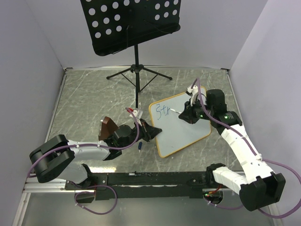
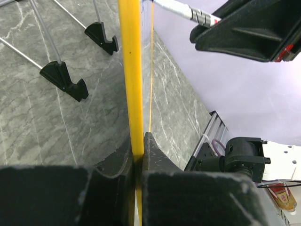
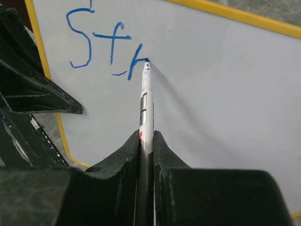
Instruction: Write a sentence on the whiteboard
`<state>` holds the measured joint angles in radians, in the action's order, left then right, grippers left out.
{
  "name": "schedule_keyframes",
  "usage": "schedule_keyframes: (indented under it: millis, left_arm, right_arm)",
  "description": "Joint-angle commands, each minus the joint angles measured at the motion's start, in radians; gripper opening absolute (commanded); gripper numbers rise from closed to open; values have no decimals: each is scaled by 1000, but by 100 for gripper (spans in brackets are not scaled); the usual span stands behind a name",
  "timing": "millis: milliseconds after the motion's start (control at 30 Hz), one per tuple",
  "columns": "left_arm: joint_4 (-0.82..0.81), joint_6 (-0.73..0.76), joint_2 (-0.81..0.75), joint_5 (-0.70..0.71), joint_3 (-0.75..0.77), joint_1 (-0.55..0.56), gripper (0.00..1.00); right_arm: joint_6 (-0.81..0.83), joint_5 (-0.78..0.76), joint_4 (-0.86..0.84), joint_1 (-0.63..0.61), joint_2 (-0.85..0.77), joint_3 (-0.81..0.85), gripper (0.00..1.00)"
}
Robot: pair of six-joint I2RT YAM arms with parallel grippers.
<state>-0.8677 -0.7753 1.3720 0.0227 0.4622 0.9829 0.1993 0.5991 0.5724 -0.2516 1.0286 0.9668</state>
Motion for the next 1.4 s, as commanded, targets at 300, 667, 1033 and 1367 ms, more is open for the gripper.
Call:
schedule_keyframes:
  millis: [300, 667, 1033, 1367]
  left_arm:
    - [-114, 44, -10, -27, 32, 7, 1]
    - [-108, 48, -14, -26, 38, 7, 1]
    - [-111, 50, -2, -37, 44, 7, 1]
    - [-120, 47, -7, -32, 33, 7, 1]
  right_arm:
    - [23, 41, -14, 54, -61, 6, 0]
    - [52, 51, 10, 51, -15, -4, 0]
    - [6, 11, -25, 49, 11, 16, 0]
    - [-43, -30, -46, 64, 19, 23, 0]
